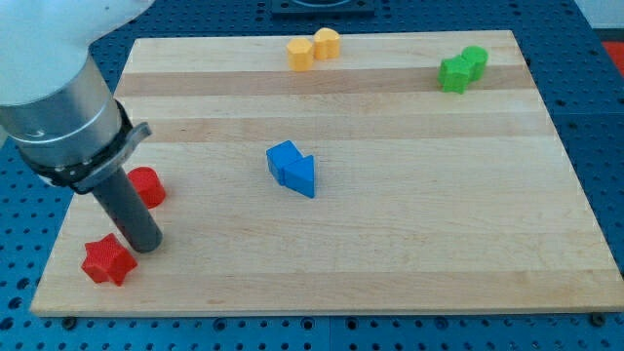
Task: Move red circle to the red star
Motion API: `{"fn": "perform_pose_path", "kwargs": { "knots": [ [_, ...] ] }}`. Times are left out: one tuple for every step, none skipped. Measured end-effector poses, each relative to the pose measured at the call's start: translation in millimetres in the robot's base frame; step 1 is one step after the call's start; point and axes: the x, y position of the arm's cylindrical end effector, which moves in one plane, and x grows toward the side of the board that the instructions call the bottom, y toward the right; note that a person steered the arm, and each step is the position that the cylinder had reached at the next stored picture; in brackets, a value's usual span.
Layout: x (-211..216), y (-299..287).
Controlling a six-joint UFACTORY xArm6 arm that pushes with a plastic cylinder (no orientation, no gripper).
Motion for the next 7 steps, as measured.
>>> {"fn": "perform_pose_path", "kwargs": {
  "knots": [
    [-3, 52],
    [-20, 101],
    [-93, 93],
    [-163, 79],
    [-199, 37],
    [-155, -35],
    [-149, -39]
  ]
}}
